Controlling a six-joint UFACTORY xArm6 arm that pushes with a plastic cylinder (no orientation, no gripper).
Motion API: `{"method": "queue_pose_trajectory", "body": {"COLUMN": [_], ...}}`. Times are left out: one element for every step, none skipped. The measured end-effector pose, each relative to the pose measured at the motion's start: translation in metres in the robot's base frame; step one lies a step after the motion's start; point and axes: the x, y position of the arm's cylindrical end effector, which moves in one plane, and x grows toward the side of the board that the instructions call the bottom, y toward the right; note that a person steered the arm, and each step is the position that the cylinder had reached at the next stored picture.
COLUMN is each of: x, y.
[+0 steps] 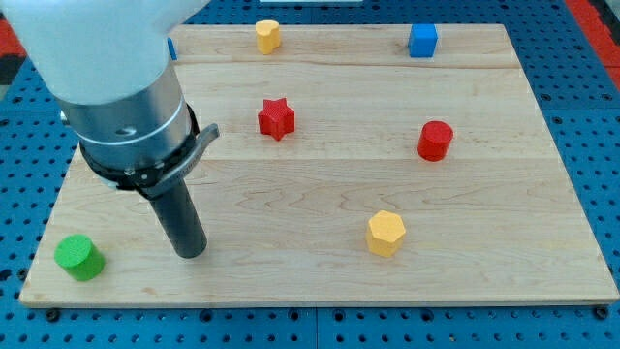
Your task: Push the red star towards the bottom center of the board
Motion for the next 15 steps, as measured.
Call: {"method": "queue_pose_trajectory", "body": {"x": [0.002, 0.011, 0.031, 0.038, 0.014, -0.052, -0.116, -0.161, -0.195, -0.197, -0.248, -0.217, -0.169, -0.127, -0.126], "y": [0.002, 0.011, 0.041, 0.061, 0.056, 0.039, 0.021, 0.013, 0.049, 0.122, 0.132, 0.197, 0.149, 0.076, 0.062]}}
